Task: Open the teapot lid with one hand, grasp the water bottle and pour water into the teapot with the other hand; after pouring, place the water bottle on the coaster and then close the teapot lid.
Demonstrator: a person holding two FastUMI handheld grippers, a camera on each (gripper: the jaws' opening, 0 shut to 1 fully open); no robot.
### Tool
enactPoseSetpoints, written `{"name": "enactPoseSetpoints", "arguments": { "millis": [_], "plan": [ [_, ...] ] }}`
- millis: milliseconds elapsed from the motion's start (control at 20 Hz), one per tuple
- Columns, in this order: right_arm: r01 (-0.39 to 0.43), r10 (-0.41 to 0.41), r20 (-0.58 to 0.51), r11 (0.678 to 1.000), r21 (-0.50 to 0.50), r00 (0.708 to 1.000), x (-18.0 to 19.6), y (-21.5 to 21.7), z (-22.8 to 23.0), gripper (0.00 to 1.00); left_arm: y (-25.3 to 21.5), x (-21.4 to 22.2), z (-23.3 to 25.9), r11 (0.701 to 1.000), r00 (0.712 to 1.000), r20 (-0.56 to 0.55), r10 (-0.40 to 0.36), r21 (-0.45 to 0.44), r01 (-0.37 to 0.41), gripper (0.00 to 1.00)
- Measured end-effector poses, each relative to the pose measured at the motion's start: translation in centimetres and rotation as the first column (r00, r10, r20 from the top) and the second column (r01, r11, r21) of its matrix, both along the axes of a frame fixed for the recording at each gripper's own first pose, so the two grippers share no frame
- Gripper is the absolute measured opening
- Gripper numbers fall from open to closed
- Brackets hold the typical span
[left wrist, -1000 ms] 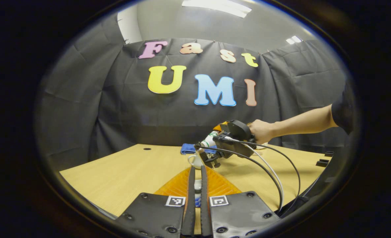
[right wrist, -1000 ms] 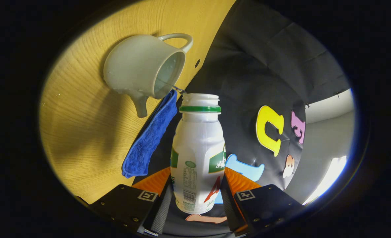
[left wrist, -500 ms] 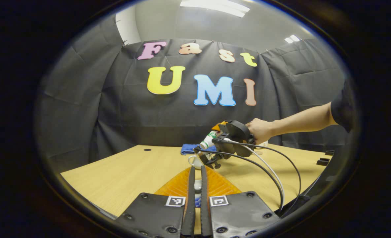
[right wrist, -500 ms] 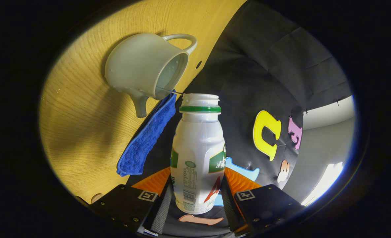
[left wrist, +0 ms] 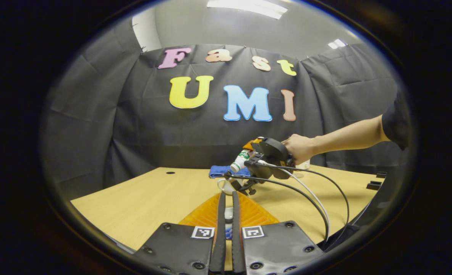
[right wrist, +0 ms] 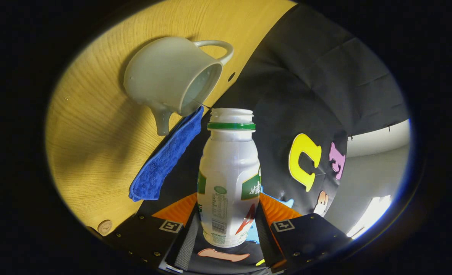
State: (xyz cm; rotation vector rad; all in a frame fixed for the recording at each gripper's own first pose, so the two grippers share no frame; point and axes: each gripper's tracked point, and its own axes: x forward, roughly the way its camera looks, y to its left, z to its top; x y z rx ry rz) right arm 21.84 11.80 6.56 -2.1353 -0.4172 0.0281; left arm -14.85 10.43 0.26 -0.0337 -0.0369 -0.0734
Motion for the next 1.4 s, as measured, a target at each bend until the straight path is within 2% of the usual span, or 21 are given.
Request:
{"name": "enactPoseSetpoints", "arguments": {
  "millis": [100,150,200,350,400,500,750,850,900,1050,1150,1250,1400],
  "plan": [
    [-0.003,0.003,0.002,1.0,-0.002,1.0,0.0,0.1,0.0,0.71,0.0,0.1,0.0,1.0,1.0,0.0,0.001,0.002,-0.001,0.17],
    [-0.004,0.004,0.001,1.0,-0.002,1.0,0.0,0.1,-0.1,0.71,0.0,0.0,0.0,1.0,1.0,0.001,0.0,0.001,0.0,0.13],
    [-0.006,0.006,0.002,1.0,0.002,1.0,-0.1,0.2,0.0,0.71,0.0,0.0,0.0,1.0,1.0,0.001,0.0,0.001,0.0,0.17],
    [-0.011,0.011,-0.006,1.0,0.011,1.0,-0.1,0.2,-0.3,0.71,0.0,0.0,0.0,1.0,1.0,0.0,0.001,0.003,-0.001,0.17],
    [-0.01,0.011,-0.012,1.0,0.013,1.0,-0.1,0.3,-0.3,0.71,-0.1,0.0,0.0,1.0,1.0,0.0,0.0,0.003,0.0,0.13],
    [-0.002,0.004,-0.038,0.999,0.036,0.999,-0.1,0.1,-0.7,0.71,0.1,-0.1,0.0,1.0,1.0,0.0,0.002,0.003,-0.002,0.13],
    [0.038,-0.024,-0.101,0.989,0.141,0.995,0.3,-0.5,-1.8,0.71,-0.2,0.1,-0.3,1.0,1.0,-0.009,-0.002,-0.003,0.002,0.12],
    [0.068,-0.033,-0.159,0.973,0.22,0.987,0.5,-0.9,-2.6,0.71,-0.2,0.3,-0.4,1.0,1.0,-0.012,-0.003,-0.01,0.003,0.13],
    [0.086,-0.035,-0.189,0.96,0.268,0.981,0.6,-1.1,-3.0,0.7,-0.1,0.3,-0.6,1.0,1.0,-0.016,-0.003,-0.016,0.003,0.17],
    [0.128,-0.005,-0.273,0.892,0.433,0.962,0.2,-1.4,-3.7,0.71,-0.2,0.6,-0.8,1.0,1.0,-0.027,-0.004,-0.031,0.003,0.17],
    [0.159,0.039,-0.328,0.817,0.555,0.944,-0.2,-1.3,-4.0,0.71,-0.2,0.7,-0.9,0.999,1.0,-0.029,-0.002,-0.034,0.001,0.13],
    [0.182,0.092,-0.355,0.725,0.664,0.93,-0.7,-1.2,-3.4,0.71,-0.4,1.1,-0.9,1.0,1.0,-0.03,-0.001,-0.029,0.0,0.17],
    [0.231,0.176,-0.384,0.554,0.8,0.906,-1.0,-1.4,-2.7,0.71,-0.7,1.7,-0.6,1.0,1.0,-0.028,-0.003,-0.015,0.002,0.17]
  ]
}}
